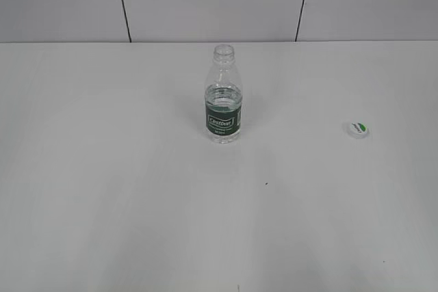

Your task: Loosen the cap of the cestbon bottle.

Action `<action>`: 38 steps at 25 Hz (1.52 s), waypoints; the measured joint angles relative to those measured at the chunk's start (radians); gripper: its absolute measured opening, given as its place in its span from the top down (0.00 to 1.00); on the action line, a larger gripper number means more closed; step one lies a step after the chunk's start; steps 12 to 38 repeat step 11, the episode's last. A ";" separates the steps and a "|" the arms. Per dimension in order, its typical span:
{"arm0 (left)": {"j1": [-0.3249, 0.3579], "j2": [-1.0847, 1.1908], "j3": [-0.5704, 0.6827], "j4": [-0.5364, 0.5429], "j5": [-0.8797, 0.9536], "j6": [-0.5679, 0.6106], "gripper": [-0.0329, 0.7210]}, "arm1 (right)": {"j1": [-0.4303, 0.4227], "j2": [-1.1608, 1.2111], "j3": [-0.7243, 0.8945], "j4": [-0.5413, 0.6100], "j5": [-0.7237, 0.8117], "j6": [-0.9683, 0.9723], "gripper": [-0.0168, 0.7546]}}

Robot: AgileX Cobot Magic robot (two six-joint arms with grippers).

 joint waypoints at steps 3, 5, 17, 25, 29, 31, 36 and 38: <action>0.000 0.000 0.000 0.000 0.000 0.000 0.53 | 0.000 0.000 0.000 0.000 0.000 0.000 0.43; 0.000 0.000 0.000 0.000 0.000 0.000 0.53 | 0.000 0.000 0.000 0.000 0.000 0.000 0.43; 0.000 0.000 0.000 0.000 0.000 0.000 0.53 | 0.000 0.000 0.000 0.000 0.000 0.000 0.43; 0.000 0.000 0.000 0.000 0.000 0.000 0.53 | 0.000 0.000 0.000 0.000 0.000 0.000 0.43; 0.000 0.000 0.000 0.000 0.000 0.000 0.53 | 0.000 0.000 0.000 0.000 0.000 0.000 0.43; 0.000 0.000 0.000 0.000 0.000 0.000 0.53 | 0.000 0.000 0.000 0.000 0.000 0.000 0.43; 0.000 0.000 0.000 0.000 0.000 0.000 0.53 | 0.000 0.000 0.000 0.000 0.000 0.000 0.43; 0.000 0.000 0.000 0.000 0.000 0.000 0.53 | 0.000 0.000 0.000 0.000 0.000 0.000 0.43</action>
